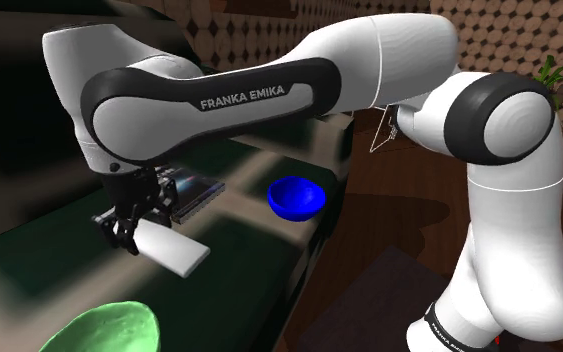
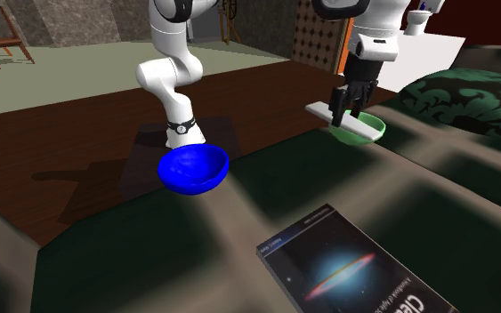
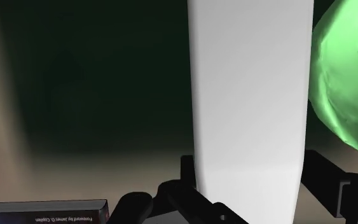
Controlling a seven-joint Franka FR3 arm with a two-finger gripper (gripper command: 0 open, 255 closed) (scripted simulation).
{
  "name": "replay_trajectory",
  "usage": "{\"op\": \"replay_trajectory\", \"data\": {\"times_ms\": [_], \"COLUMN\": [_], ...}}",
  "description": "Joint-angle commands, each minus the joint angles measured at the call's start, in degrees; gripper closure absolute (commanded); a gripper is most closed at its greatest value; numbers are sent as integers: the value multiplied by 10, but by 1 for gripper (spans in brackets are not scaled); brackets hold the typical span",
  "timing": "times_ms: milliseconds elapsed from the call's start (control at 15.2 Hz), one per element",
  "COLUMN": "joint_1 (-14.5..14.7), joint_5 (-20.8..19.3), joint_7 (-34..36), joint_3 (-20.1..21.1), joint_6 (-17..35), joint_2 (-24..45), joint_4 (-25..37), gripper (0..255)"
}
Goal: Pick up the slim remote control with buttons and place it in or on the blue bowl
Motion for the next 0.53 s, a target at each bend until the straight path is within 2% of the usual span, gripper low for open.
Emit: {"op": "replay_trajectory", "data": {"times_ms": [0,462], "joint_1": [1,-91], "joint_5": [0,59], "joint_7": [-1,-89], "joint_3": [0,-9], "joint_6": [-15,45], "joint_2": [0,-135], "joint_4": [15,-165], "gripper": [255,255]}}
